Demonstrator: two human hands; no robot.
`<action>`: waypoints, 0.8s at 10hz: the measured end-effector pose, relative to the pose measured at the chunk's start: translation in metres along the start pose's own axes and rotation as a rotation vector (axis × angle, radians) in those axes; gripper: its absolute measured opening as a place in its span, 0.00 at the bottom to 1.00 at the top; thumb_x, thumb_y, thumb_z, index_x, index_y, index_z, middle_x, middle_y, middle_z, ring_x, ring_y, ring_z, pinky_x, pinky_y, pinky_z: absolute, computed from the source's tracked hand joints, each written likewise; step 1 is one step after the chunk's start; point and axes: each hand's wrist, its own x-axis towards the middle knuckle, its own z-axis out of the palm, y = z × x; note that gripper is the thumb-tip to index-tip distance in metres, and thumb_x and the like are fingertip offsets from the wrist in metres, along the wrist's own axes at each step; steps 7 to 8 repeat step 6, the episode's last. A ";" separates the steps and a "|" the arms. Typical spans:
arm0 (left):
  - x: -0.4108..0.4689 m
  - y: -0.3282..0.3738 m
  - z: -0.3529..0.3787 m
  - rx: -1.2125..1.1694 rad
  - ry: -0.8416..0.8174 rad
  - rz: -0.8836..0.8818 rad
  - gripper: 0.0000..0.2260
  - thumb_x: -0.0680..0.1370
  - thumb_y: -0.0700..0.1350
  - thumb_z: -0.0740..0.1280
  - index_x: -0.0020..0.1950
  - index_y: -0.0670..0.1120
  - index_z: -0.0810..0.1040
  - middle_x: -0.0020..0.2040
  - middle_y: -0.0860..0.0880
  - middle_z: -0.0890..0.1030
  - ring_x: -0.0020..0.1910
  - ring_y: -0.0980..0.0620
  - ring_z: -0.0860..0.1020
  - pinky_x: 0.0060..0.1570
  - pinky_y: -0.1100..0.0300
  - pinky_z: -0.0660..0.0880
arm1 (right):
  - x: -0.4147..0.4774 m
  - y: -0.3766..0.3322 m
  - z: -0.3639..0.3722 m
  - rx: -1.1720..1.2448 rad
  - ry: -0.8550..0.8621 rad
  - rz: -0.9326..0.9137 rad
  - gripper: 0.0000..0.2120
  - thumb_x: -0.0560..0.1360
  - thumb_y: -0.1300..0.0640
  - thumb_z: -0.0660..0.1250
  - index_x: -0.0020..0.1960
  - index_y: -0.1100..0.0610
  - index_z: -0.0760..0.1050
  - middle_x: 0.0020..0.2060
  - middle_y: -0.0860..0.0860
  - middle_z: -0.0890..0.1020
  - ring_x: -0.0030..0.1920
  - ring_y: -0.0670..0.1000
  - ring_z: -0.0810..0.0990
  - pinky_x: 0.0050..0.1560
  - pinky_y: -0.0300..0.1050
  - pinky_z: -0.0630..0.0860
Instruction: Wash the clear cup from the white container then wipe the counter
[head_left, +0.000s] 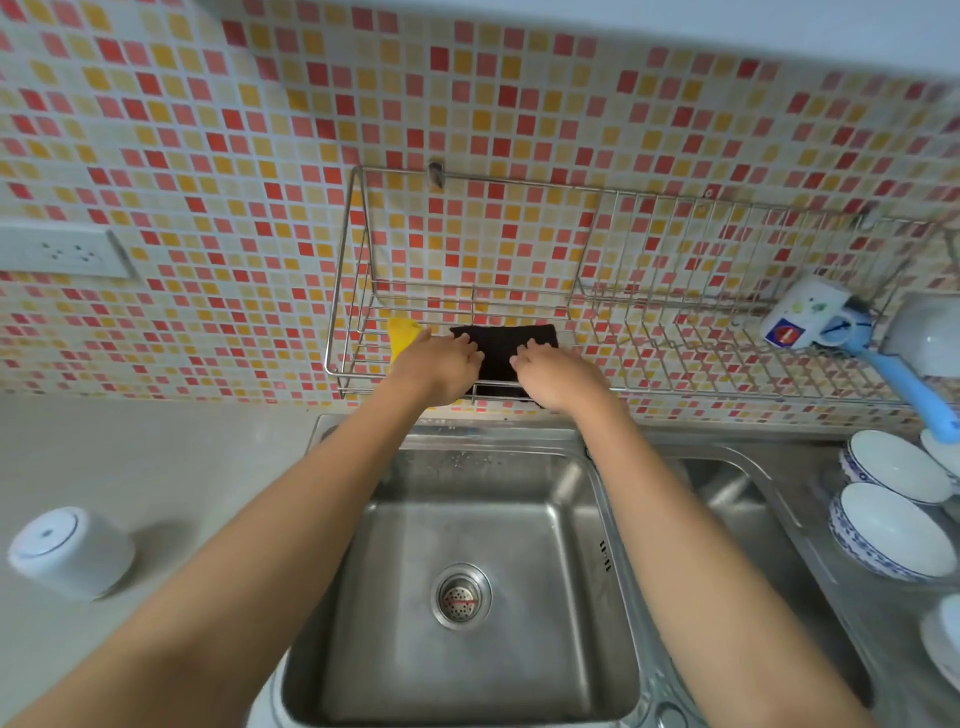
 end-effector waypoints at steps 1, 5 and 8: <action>-0.010 0.002 0.005 0.008 0.187 -0.013 0.24 0.84 0.52 0.42 0.77 0.44 0.59 0.78 0.47 0.58 0.78 0.49 0.53 0.76 0.50 0.42 | -0.008 -0.002 0.005 0.022 0.190 0.034 0.23 0.82 0.52 0.45 0.67 0.57 0.72 0.67 0.55 0.74 0.63 0.57 0.74 0.62 0.55 0.70; -0.091 -0.017 0.042 0.086 0.307 -0.144 0.27 0.84 0.56 0.41 0.79 0.44 0.39 0.79 0.45 0.39 0.78 0.46 0.38 0.75 0.51 0.37 | -0.066 -0.010 0.043 -0.017 0.444 0.015 0.28 0.83 0.45 0.39 0.77 0.60 0.49 0.77 0.56 0.51 0.77 0.52 0.46 0.76 0.53 0.42; -0.119 -0.031 0.050 0.090 0.246 -0.115 0.27 0.84 0.55 0.42 0.78 0.44 0.37 0.78 0.45 0.36 0.77 0.46 0.36 0.76 0.50 0.40 | -0.095 -0.020 0.052 0.047 0.374 -0.025 0.28 0.83 0.46 0.39 0.78 0.60 0.42 0.77 0.55 0.44 0.77 0.52 0.42 0.75 0.49 0.39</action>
